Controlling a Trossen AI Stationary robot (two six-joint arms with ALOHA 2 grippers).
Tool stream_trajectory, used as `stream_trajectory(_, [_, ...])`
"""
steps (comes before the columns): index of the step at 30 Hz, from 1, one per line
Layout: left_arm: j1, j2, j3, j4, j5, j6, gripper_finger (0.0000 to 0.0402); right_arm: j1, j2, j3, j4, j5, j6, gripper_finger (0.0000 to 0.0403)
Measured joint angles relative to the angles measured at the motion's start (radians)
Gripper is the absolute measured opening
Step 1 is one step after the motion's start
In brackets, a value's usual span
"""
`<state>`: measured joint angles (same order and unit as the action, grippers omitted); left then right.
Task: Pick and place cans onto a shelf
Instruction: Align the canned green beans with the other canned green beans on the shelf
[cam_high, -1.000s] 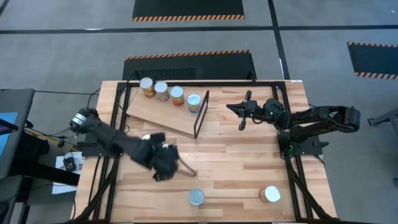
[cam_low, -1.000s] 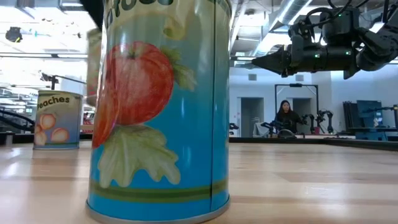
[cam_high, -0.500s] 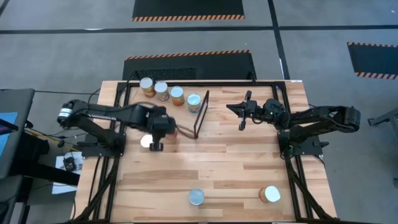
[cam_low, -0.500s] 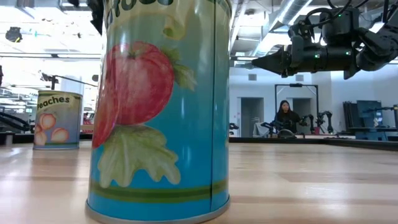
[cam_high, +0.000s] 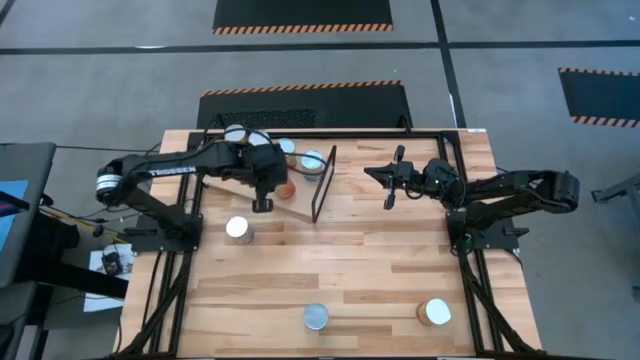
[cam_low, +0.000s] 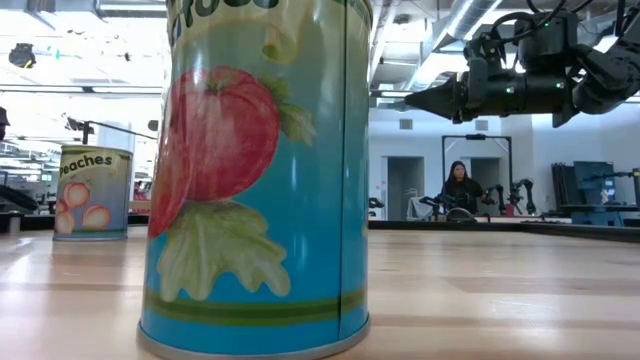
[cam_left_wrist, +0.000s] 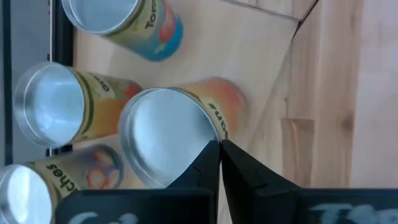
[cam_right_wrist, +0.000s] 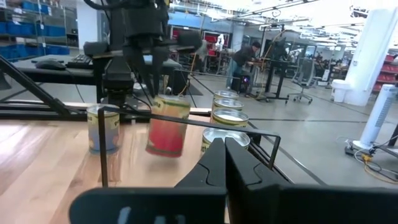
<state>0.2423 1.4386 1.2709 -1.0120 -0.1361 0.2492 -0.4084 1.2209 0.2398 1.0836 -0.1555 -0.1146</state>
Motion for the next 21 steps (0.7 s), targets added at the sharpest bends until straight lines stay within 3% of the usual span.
stream_trajectory(21, [0.033, 0.07, 0.0, 0.023, -0.058, -0.003, 0.0, 0.0, 0.0, 0.0, -0.002, 0.003, 0.001, 0.0008])
